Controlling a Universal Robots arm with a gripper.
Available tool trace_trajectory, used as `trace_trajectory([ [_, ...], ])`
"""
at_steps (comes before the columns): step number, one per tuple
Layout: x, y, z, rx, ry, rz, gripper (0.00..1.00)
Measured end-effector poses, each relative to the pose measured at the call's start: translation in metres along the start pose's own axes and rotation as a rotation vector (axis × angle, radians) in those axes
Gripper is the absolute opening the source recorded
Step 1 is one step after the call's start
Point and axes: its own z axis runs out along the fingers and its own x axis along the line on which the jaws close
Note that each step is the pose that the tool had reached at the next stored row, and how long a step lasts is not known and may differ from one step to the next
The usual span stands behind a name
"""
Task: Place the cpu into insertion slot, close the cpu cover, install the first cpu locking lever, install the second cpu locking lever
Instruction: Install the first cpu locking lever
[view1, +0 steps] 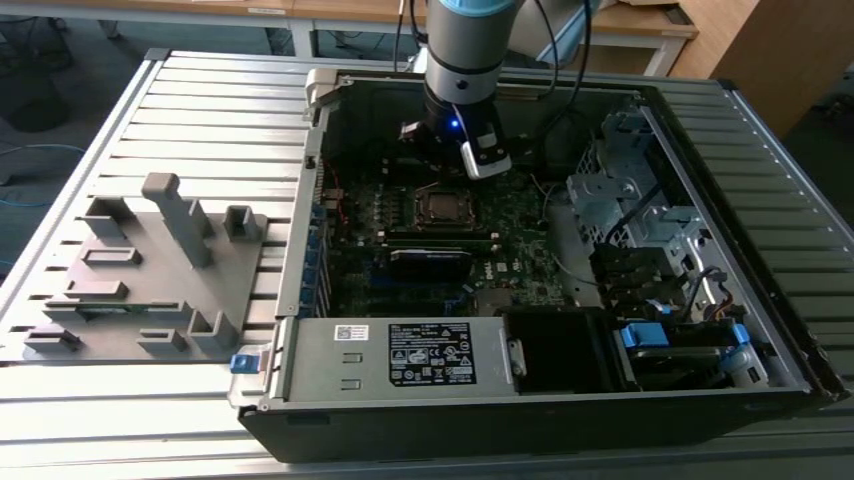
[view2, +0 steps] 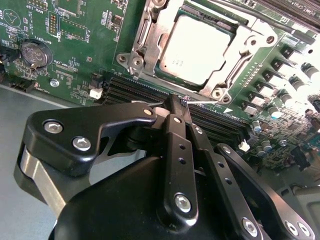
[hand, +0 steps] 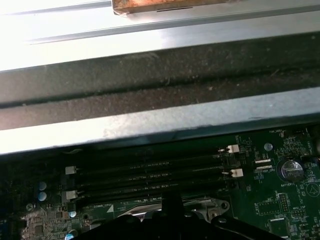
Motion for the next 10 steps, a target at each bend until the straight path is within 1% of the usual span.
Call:
trace_trajectory([
  [10,0.0001,0.0001,0.0014,-0.0005,-0.0019,0.0,0.1],
])
